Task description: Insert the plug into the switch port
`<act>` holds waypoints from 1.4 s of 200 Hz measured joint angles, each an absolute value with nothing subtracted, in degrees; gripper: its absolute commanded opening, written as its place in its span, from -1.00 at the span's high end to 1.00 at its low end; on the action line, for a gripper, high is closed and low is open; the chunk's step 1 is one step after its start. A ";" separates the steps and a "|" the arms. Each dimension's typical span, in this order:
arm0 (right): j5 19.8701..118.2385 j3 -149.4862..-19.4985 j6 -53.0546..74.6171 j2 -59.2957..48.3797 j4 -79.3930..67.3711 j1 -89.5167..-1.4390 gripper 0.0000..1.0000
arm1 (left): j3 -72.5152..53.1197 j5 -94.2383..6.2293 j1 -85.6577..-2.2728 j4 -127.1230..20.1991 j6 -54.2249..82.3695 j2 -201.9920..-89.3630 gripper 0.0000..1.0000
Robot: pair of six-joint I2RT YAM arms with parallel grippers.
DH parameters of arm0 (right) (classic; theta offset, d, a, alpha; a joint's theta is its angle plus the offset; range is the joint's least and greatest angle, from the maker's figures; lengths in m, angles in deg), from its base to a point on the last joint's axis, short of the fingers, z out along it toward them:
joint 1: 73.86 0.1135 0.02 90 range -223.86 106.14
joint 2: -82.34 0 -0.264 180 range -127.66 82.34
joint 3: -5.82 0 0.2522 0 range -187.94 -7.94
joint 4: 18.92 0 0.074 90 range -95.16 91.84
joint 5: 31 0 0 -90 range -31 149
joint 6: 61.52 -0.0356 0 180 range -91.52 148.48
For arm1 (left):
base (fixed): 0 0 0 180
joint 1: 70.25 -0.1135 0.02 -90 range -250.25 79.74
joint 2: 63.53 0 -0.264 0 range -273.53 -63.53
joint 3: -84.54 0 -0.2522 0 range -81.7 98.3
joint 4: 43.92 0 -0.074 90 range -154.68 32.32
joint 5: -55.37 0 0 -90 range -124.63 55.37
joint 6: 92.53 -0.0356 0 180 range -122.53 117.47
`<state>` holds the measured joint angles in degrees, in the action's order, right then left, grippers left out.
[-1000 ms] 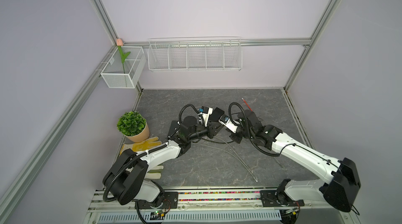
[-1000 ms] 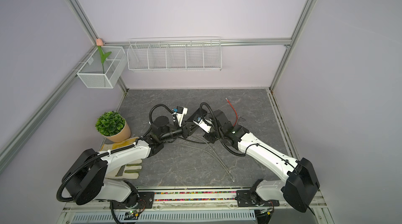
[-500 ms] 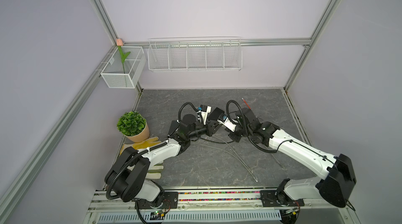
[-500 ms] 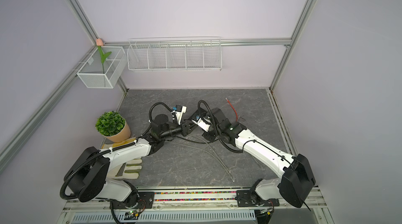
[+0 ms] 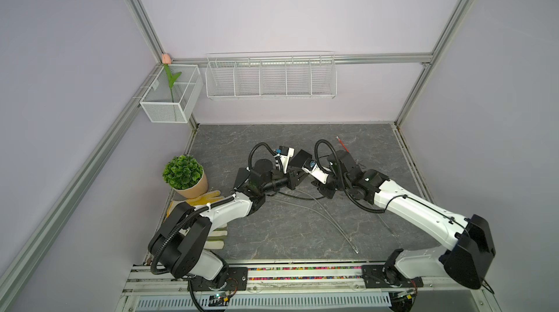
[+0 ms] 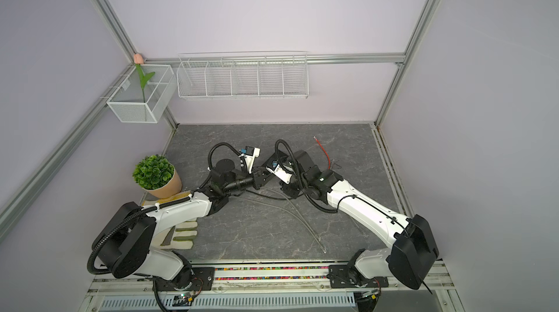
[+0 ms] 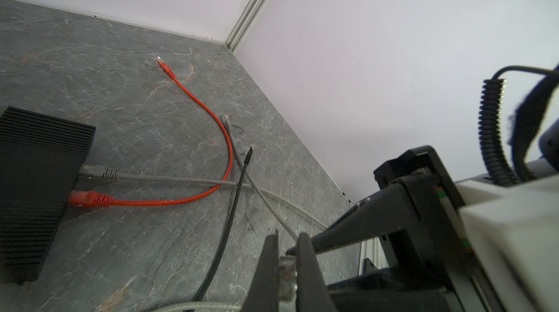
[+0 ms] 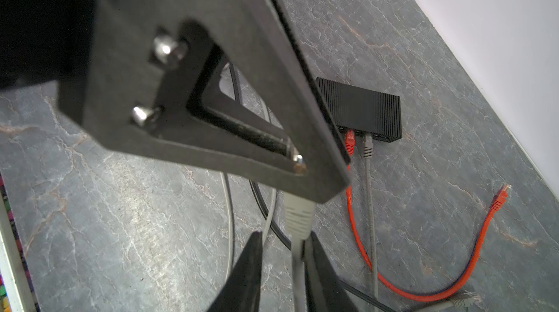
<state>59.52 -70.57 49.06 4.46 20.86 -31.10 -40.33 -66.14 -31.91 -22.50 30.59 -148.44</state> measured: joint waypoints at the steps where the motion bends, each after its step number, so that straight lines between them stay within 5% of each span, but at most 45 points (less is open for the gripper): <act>1: 59.49 -70.57 49.06 4.46 20.86 -31.10 0.46 | -40.33 -66.12 -31.91 -22.52 30.59 -148.44 0.94; 186: 56.91 -70.20 49.06 4.46 19.94 -31.12 0.54 | -40.33 -65.92 -31.91 -23.36 30.39 -147.65 0.95; 256: 57.29 -70.20 49.21 3.71 19.77 -31.27 0.86 | -40.33 -65.72 -31.91 -23.38 30.39 -147.65 0.94; 264: 57.33 -70.20 49.10 3.71 19.72 -31.29 0.86 | -40.33 -65.70 -31.91 -23.38 30.39 -147.65 0.88; 280: 57.33 -70.20 49.06 3.69 19.55 -31.29 0.86 | -40.33 -65.55 -31.91 -23.44 30.24 -147.65 0.36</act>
<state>57.33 -70.20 49.06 3.69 19.55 -31.29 -40.33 -65.55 -31.91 -23.44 30.24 -147.65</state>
